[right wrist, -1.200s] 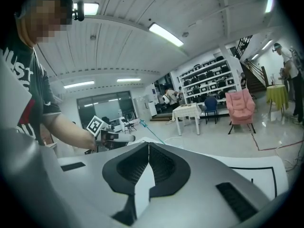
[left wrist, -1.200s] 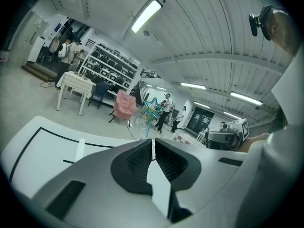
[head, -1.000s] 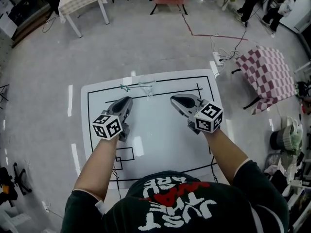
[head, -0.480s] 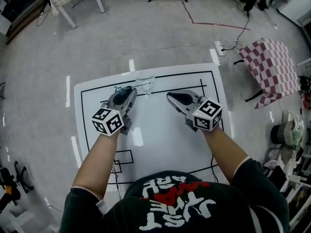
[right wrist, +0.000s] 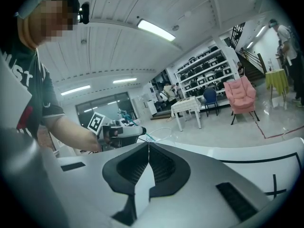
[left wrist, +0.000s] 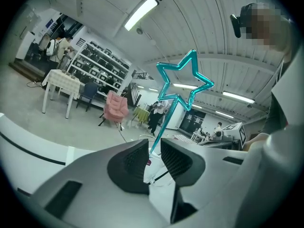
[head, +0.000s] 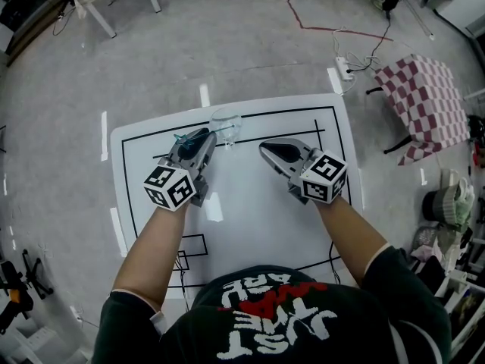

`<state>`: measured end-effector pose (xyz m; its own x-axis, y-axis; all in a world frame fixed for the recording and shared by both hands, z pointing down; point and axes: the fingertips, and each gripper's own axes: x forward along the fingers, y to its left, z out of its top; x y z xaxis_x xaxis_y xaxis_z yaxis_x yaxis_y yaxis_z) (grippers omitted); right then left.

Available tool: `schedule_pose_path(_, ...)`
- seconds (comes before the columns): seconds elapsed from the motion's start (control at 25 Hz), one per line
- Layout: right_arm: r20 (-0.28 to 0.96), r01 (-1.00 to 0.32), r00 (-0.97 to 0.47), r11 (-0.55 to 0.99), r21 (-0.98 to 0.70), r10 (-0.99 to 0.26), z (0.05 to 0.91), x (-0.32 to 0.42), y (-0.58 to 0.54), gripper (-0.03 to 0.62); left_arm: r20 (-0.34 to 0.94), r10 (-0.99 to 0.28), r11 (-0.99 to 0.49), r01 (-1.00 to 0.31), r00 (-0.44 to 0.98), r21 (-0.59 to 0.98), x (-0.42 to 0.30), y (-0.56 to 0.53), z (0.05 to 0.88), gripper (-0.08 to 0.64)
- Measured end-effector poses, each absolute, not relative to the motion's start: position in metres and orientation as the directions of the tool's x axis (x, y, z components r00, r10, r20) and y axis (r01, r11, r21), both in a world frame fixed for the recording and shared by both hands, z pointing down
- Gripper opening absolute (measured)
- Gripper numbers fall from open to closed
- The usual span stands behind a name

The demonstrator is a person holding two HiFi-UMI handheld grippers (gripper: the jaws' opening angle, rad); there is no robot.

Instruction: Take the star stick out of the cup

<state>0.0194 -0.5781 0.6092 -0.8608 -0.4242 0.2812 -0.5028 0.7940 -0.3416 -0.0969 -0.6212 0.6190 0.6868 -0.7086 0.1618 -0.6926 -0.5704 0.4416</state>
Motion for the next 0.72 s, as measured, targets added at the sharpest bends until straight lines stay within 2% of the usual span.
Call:
schedule_pose_path(0.2,0.281,-0.503,-0.861,0.792,-0.346,-0.425,0.609,0.019,-0.578,0.034,0.146,-0.724,-0.559,-0.698,0.674,0.447,-0.099,-0.623,0.615,0.037)
schedule_pose_path(0.72,0.273,-0.511,-0.856,0.796,-0.326,-0.438,0.593,0.018,-0.568,0.034,0.141,-0.716,-0.599,-0.705,0.684,0.379,-0.107,-0.625,0.574,0.020)
